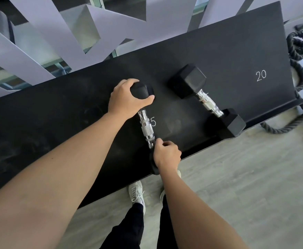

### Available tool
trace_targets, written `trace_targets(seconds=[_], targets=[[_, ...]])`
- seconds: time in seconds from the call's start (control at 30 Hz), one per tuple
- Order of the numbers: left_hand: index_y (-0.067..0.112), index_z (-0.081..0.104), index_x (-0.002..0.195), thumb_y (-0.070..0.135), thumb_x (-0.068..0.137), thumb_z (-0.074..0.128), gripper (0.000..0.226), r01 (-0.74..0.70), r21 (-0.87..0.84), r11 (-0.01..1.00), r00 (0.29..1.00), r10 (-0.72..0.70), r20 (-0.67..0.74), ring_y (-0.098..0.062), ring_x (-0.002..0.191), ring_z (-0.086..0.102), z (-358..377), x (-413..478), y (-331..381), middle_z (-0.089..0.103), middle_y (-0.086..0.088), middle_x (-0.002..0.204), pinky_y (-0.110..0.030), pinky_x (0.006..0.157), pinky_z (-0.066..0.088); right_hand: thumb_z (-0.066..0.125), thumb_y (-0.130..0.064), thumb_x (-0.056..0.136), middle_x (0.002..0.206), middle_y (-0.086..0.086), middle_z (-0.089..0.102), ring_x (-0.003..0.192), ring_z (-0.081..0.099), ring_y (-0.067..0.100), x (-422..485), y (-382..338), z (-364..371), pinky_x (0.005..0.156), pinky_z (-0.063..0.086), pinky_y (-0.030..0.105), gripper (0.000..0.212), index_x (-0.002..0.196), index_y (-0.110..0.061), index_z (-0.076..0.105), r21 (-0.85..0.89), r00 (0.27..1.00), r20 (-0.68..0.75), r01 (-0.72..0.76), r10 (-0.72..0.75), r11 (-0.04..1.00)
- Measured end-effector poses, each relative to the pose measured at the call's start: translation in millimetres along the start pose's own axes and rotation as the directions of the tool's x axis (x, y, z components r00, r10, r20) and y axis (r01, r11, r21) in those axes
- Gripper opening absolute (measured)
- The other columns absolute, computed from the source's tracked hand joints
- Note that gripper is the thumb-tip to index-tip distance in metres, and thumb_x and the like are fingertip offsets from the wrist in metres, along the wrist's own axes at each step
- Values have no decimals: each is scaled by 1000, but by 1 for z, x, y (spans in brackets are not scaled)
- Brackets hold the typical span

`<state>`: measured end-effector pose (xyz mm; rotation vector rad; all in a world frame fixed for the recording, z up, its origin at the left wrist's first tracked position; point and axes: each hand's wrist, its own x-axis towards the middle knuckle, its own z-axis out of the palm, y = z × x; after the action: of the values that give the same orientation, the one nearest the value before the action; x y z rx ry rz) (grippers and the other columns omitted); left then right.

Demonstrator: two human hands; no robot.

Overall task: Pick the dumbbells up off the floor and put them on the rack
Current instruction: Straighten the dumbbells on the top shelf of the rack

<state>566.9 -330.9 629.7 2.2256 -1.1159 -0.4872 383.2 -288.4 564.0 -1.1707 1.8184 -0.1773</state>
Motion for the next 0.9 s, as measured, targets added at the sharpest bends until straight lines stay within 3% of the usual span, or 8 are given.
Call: trace_targets(seconds=[0.1, 0.27, 0.33, 0.4, 0.47, 0.5, 0.6, 0.9], targets=[[20, 59, 125, 56, 69, 75, 69, 2, 3, 1000, 1000, -2, -9, -23, 113, 55, 0, -3, 1, 59, -1, 124, -33, 83, 45, 49, -42, 81, 64, -10, 56, 59, 43, 3, -6, -5, 1, 60, 34, 31, 25, 71, -25, 65, 23, 1000, 3, -25, 25, 999], [22, 59, 123, 58, 66, 75, 69, 29, -14, 999, 999, -30, -21, -25, 109, 56, 2, -4, 0, 60, 0, 121, -35, 84, 45, 47, -39, 86, 63, 4, 58, 82, 58, 37, 5, -4, -24, 70, 46, 39, 38, 58, -16, 57, -17, 985, -170, -14, 11, 1000], [22, 60, 122, 60, 65, 74, 70, 37, -13, 999, 999, -37, -23, -26, 108, 56, 3, -5, 0, 60, 0, 120, -38, 85, 48, 52, -53, 81, 71, -2, 63, 91, 65, 33, -1, 3, -28, 74, 48, 36, 35, 73, -21, 63, -114, 985, -145, 82, -98, 990], [22, 59, 123, 61, 65, 73, 71, 36, -13, 999, 999, -36, -23, -26, 108, 56, 2, -4, 0, 60, 0, 121, -38, 84, 49, 58, -70, 67, 106, 0, 67, 108, 60, 28, -23, 12, -18, 88, 47, 38, 63, 108, -22, 65, -254, 946, 8, 316, -325, 914], [22, 58, 125, 62, 66, 72, 72, 32, 6, 999, 999, -32, -15, -26, 110, 55, 2, -4, -1, 59, -1, 124, -39, 82, 50, 68, -76, 58, 142, 10, 47, 129, 43, 32, -41, 22, -3, 106, 41, 47, 97, 135, -21, 48, -407, 904, 153, 425, -399, 808], [22, 58, 125, 62, 67, 72, 73, 27, 11, 1000, 1000, -27, -10, -26, 111, 55, 2, -5, -1, 59, -1, 125, -39, 82, 50, 74, -72, 58, 149, 13, 38, 134, 38, 35, -42, 24, 1, 109, 37, 49, 102, 140, -21, 42, -442, 903, 174, 427, -392, 789], [20, 58, 126, 62, 68, 71, 73, 11, 12, 1000, 1000, -11, -18, -25, 113, 55, 2, -5, -1, 60, -2, 126, -40, 86, 50, 82, -56, 65, 151, 14, 33, 133, 36, 38, -32, 21, 0, 109, 35, 47, 97, 143, -19, 40, -453, 914, 204, 406, -352, 793], [16, 61, 124, 56, 68, 75, 70, 10, -44, 999, 997, -13, -79, -23, 113, 57, 6, -8, 0, 63, -1, 124, -38, 90, 49, 83, -53, 68, 148, 13, 33, 131, 34, 38, -19, 21, -11, 110, 35, 49, 88, 138, -15, 46, -444, 880, 270, 473, -390, 761]])
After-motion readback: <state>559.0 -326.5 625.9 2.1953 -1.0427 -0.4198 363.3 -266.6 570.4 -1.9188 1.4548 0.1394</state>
